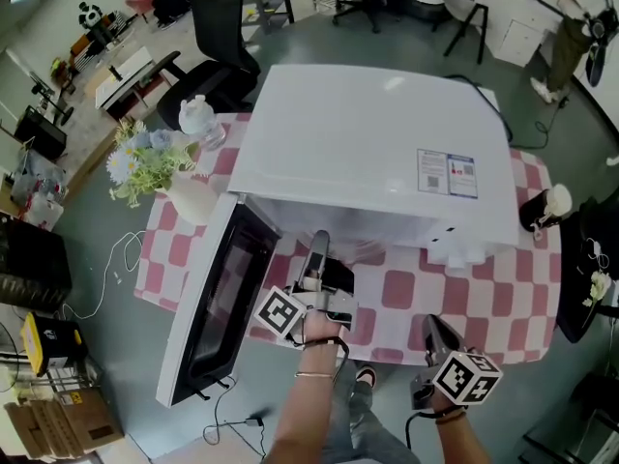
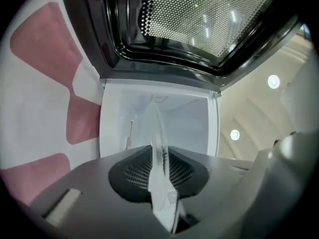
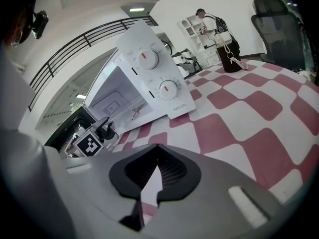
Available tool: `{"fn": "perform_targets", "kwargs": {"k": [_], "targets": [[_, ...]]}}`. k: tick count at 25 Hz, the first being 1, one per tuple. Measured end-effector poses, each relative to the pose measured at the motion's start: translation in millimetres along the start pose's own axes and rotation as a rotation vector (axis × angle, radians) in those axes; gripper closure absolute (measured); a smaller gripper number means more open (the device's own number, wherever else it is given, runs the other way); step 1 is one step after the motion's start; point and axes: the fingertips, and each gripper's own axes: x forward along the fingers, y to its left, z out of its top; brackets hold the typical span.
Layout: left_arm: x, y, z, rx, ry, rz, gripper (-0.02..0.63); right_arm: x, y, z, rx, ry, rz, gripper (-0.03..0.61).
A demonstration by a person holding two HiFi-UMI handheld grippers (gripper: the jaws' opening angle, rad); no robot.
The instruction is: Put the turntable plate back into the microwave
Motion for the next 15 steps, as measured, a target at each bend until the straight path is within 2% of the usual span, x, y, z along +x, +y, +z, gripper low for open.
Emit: {"fn": "perform_targets", "kwargs": {"k": [15], "targets": [[31.6,11.1,-1.4,-0.007,0.019,0.023,0.557,-0.1,-12.8,1.6,0.064,-0.010,-0.028,0.569]]}}
